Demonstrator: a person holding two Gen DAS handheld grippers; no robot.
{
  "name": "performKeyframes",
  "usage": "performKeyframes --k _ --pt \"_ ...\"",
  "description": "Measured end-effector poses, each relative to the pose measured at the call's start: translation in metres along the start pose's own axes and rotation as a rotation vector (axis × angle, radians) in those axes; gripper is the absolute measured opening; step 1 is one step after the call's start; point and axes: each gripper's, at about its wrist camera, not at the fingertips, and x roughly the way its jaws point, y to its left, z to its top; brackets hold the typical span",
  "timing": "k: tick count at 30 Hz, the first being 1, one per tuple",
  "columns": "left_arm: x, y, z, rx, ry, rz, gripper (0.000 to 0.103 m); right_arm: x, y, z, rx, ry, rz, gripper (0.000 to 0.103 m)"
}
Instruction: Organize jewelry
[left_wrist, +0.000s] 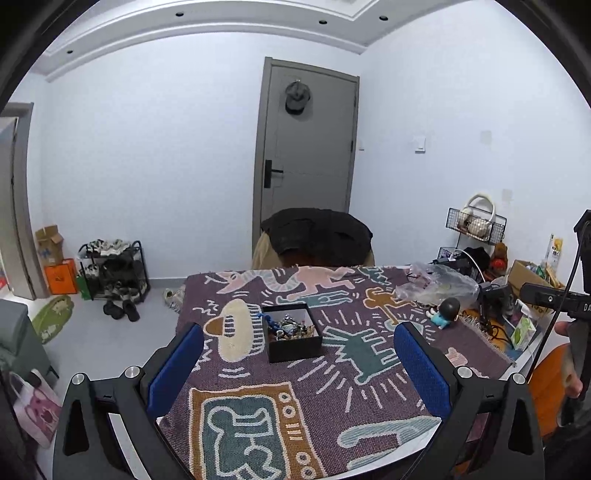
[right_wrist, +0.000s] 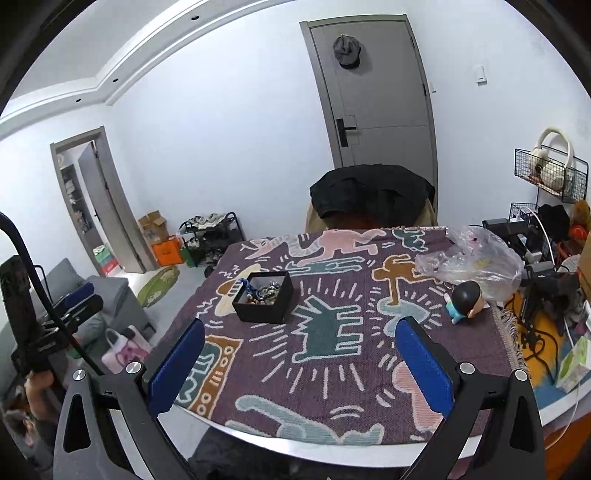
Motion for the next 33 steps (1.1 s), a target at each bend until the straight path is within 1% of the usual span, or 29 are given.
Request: performKeyframes --k 21,26,33 --pt "-0.0029 -0.0087 -0.0026 0.035 -0.002 -0.011 0.103 0.0052 -0.0019 -0.0006 0.006 0.004 -0.018 0.103" --pt "-0.0042 -0.0082 -0.0025 0.025 -0.011 -0.024 0.103 0.0059 -0.0022 -0.0007 0.010 0.007 -0.020 0.103" --pt "-0.0021 -0.0071 -0.0026 0.018 -0.007 -0.020 0.103 0.0065 -0.0026 -0.0007 0.006 0.007 -0.029 0.103"
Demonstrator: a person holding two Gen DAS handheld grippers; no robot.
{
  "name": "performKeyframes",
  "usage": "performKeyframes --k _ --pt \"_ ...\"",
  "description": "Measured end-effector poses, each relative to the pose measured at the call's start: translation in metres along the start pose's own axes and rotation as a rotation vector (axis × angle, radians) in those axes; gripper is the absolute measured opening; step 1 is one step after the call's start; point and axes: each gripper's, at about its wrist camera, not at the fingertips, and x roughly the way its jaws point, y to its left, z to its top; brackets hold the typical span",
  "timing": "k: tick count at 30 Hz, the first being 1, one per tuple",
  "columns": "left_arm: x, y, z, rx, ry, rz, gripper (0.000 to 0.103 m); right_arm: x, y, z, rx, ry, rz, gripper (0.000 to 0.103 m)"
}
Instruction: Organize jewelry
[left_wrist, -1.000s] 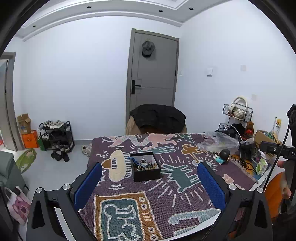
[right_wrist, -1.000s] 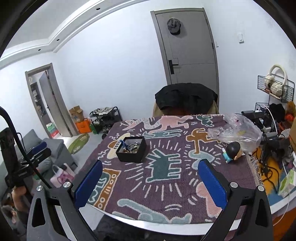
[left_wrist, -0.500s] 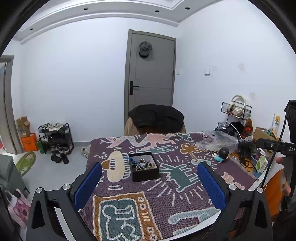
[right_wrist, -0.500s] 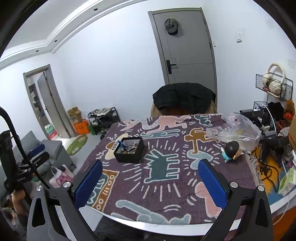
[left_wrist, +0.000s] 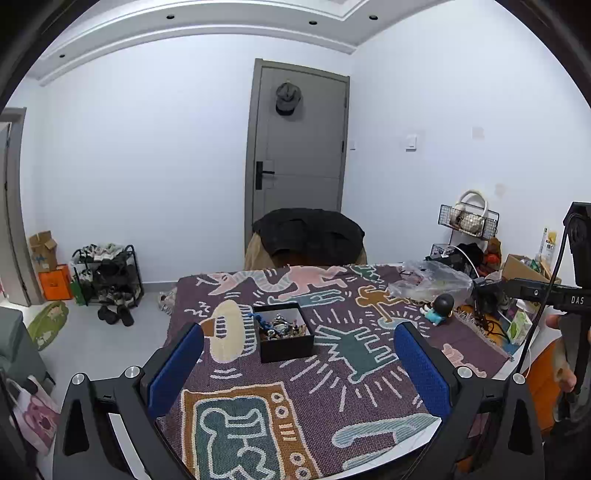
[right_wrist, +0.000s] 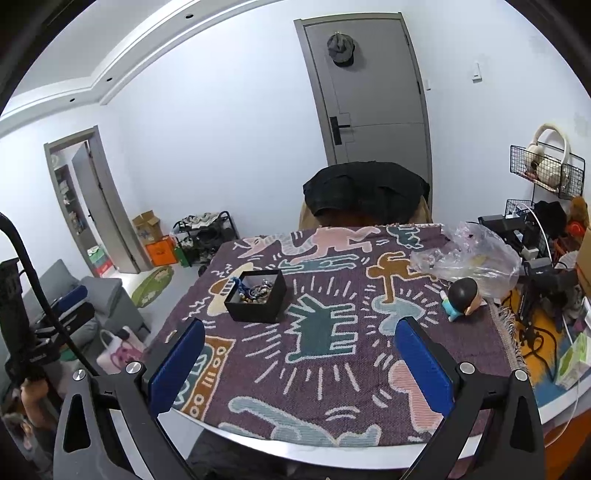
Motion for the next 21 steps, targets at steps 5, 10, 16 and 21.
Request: performKeyframes --k 5,10,16,21 --pt "0.0009 0.0006 0.0005 0.005 0.001 0.009 0.103 0.0038 0.0000 -0.0008 0.000 0.009 -0.001 0.103" --pt "0.0025 0.0016 0.0010 -0.004 0.003 0.010 0.103 0.0039 -0.0006 -0.0011 -0.002 0.007 -0.005 0.103" --pt "0.0021 0.0049 0.0010 -0.029 0.000 -0.005 0.103 0.0032 -0.0015 -0.0008 0.001 0.001 -0.009 0.103" --pt "0.0013 0.0067 -0.0001 -0.038 -0.001 0.005 0.103 0.0001 -0.0012 -0.0011 0.004 -0.004 -0.010 0.103"
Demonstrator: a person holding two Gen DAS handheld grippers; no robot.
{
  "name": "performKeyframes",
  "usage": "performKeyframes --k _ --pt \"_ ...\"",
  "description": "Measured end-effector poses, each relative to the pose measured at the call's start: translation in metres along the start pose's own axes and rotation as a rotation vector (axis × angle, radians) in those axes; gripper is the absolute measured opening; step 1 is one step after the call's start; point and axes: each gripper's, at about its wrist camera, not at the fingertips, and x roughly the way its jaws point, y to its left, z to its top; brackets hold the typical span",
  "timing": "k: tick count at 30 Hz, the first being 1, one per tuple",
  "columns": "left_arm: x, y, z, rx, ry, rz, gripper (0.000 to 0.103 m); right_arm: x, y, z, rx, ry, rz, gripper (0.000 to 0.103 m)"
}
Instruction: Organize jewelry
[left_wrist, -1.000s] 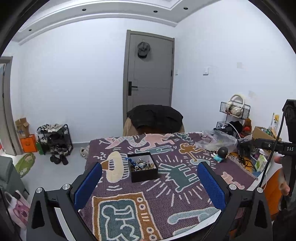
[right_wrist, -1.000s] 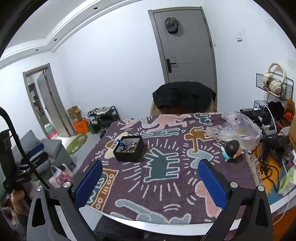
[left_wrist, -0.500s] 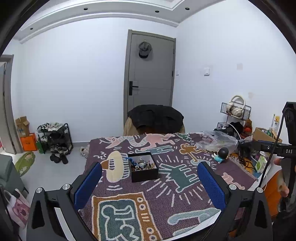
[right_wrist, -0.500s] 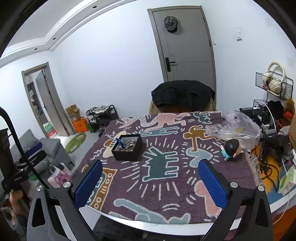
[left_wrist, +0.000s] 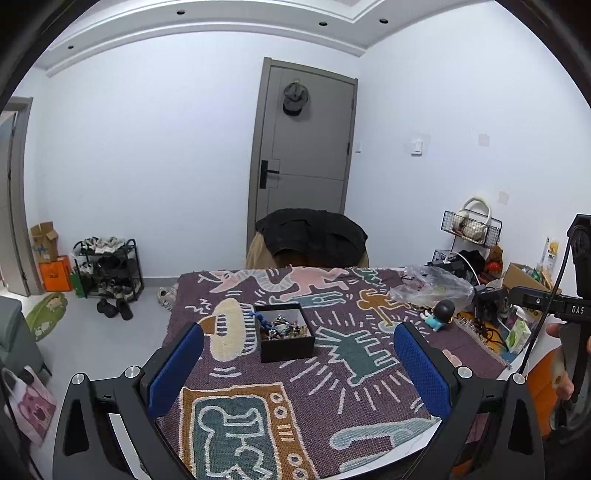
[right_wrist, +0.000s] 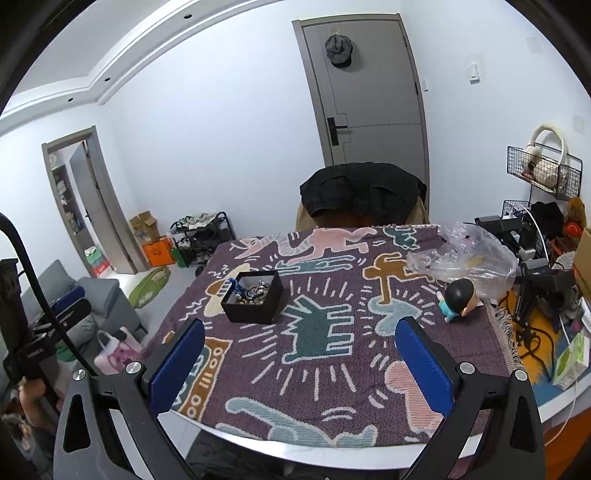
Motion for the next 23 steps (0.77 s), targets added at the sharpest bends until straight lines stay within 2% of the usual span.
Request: performKeyframes --k 23 --pt "0.0029 0.0018 -0.0007 0.008 -0.011 0.037 0.103 0.0050 -0.0010 -0.0006 0.012 0.015 0.003 0.103"
